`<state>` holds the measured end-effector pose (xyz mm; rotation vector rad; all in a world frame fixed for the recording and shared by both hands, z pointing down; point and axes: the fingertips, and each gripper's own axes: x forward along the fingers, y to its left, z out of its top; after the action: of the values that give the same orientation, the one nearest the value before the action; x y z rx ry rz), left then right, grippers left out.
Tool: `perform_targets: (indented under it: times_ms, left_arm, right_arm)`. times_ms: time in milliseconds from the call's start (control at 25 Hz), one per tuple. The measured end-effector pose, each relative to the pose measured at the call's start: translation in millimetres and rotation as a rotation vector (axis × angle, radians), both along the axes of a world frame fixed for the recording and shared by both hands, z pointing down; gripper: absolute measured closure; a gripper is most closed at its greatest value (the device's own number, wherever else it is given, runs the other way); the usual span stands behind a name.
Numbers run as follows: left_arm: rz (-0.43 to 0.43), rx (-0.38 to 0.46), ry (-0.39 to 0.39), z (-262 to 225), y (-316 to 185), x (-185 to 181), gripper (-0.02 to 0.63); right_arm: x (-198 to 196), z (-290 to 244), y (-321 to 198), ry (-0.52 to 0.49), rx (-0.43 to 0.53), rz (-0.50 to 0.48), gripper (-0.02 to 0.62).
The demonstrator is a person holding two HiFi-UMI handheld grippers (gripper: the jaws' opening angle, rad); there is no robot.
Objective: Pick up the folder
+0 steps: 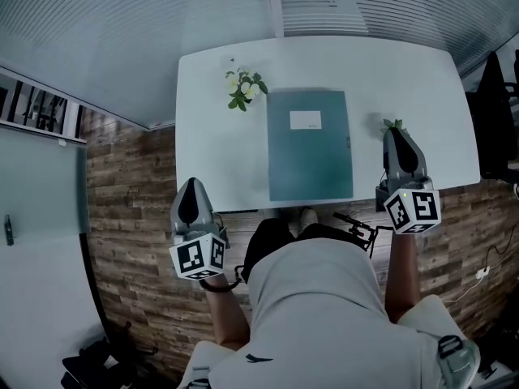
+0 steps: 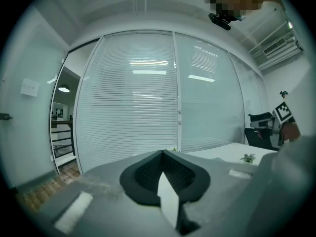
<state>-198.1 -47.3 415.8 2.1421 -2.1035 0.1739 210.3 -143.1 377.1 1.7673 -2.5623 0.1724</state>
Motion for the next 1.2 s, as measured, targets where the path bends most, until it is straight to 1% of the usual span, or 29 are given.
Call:
perform_targets:
  times_ms: [200, 280, 360, 480, 560, 640, 680, 760, 920, 1080, 1200]
  left_arm:
    - [0.023, 0.014, -0.011, -3, -15, -6, 0.600]
    - [0.027, 0.016, -0.013, -1, -18, -8, 0.600]
    - [0.030, 0.013, -0.009, 1, -19, -10, 0.600]
    - [0.037, 0.006, -0.009, 5, -20, -14, 0.600]
    - [0.037, 0.005, -0.009, 7, -21, -16, 0.600]
    - [0.036, 0.006, -0.008, 7, -21, -18, 0.600]
    - [0.036, 0.007, -0.008, 7, -22, -19, 0.600]
    - [0.037, 0.005, -0.008, 8, -22, -20, 0.600]
    - [0.036, -0.001, -0.006, 12, -21, -24, 0.600]
    - [0.039, -0.006, -0.006, 15, -23, -25, 0.600]
    - [0.045, 0.006, 0.005, 14, -24, -24, 0.600]
  right_arm:
    - [-7, 9, -5, 0.009, -0.016, 0.010, 0.574]
    - [-11, 14, -7, 0.014, -0.026, 0.000, 0.571]
    - [-17, 22, -9, 0.036, -0.039, -0.013, 0.559]
    - [-26, 30, -10, 0.085, -0.050, -0.023, 0.514]
    - [-33, 38, -11, 0.107, -0.072, -0.039, 0.432]
    - [-36, 47, -13, 0.115, -0.100, -0.040, 0.304]
    - [-35, 51, -14, 0.112, -0.107, -0.030, 0.273]
    - [-32, 56, -16, 0.091, -0.117, -0.007, 0.231]
    - [-33, 61, -17, 0.044, -0.141, -0.007, 0.224]
    - [-35, 67, -18, 0.056, -0.154, -0.018, 0.224]
    - [-38, 70, -17, 0.065, -0.163, -0.026, 0.224]
